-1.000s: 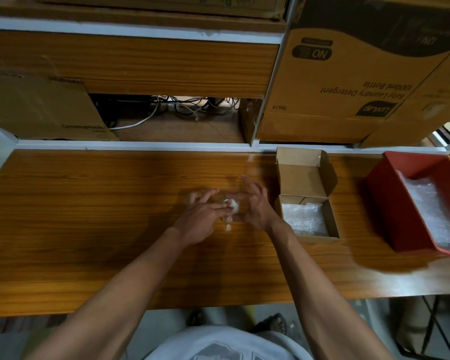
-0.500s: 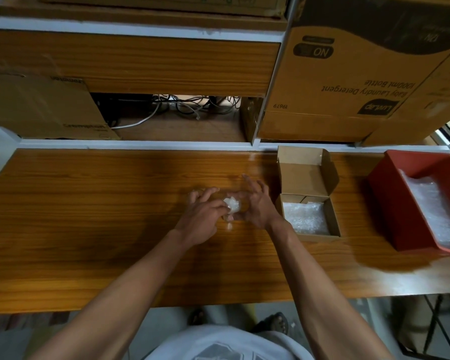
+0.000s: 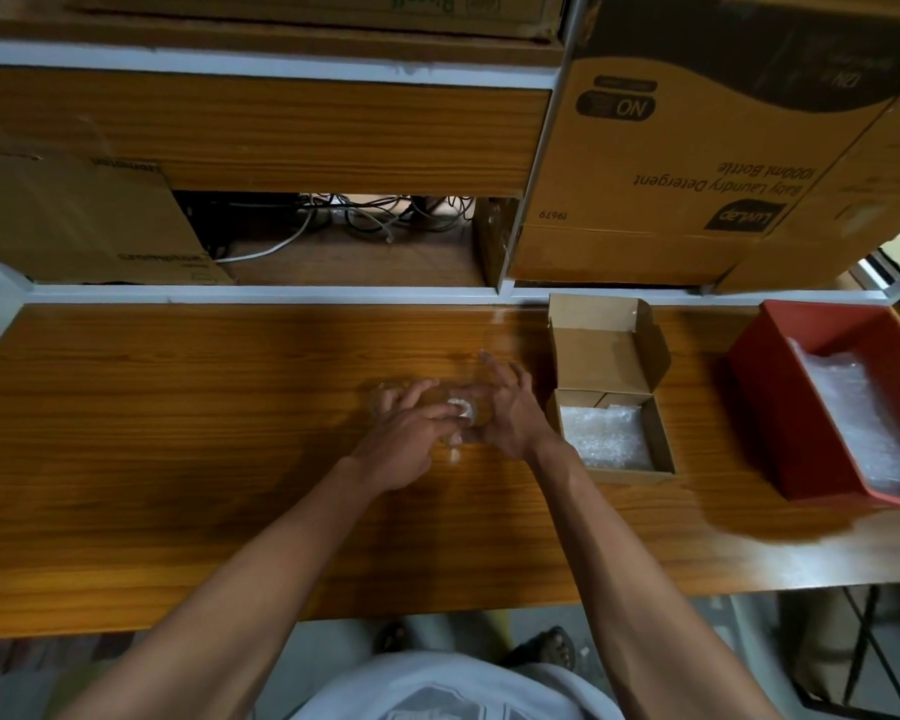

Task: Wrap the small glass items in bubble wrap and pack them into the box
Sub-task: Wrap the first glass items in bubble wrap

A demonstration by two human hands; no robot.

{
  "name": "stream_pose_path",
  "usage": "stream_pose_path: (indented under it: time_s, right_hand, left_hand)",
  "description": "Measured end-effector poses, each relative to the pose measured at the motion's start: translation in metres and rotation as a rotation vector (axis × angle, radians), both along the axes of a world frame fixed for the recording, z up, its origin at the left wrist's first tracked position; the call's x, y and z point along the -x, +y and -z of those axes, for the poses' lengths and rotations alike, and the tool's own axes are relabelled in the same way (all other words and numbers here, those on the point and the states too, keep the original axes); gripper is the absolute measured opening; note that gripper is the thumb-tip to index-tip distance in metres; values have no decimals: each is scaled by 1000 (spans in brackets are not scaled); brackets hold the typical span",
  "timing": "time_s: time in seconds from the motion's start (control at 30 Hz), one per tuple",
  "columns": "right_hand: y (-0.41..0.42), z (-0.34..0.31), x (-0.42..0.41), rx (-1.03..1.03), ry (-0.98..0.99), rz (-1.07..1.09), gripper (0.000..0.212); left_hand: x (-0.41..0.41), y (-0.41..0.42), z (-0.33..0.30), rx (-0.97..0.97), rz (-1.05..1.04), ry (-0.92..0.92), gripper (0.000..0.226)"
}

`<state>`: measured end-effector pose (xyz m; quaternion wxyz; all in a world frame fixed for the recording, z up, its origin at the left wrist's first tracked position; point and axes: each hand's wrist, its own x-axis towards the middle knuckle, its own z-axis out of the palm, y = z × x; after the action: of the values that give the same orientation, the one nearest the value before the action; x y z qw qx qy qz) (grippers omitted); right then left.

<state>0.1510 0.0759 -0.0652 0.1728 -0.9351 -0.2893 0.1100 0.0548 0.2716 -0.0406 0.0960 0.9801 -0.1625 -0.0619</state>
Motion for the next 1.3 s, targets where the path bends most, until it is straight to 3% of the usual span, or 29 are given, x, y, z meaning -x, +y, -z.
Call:
stream_pose_path:
  time_s: [0.13,0.23,0.5,0.7,0.83,1.0,1.17,1.3]
  right_hand:
    - [0,12,-3,2,26,18,86]
    - [0,24,-7,-10,42,37,95]
    - [1,17,-9,44,22,26,86]
    - [4,14,-8,93,5,25,86]
    - [6,-3,-3,153,-47,-3,77]
    - [1,-31,7,169,4,18,81]
    - [-20,-29,5,129,28,2,92]
    - [-69,-45,18,-69,61,155,74]
  left_hand:
    - [2,3,-2,-12,-59,-94,68]
    - [6,3,0,-29,-98,-44,72]
    - [2,-2,-17,-94,-63,-40,64]
    - [9,-7,-6,-57,-52,26,79]
    - [3,-3,-10,-28,-33,65,74]
    - [7,-3,-5,164,-161,-102,79]
    - [8,-27,-6,354,-367,-224,60]
    - [4,-73,-20,479,-392,-167,50]
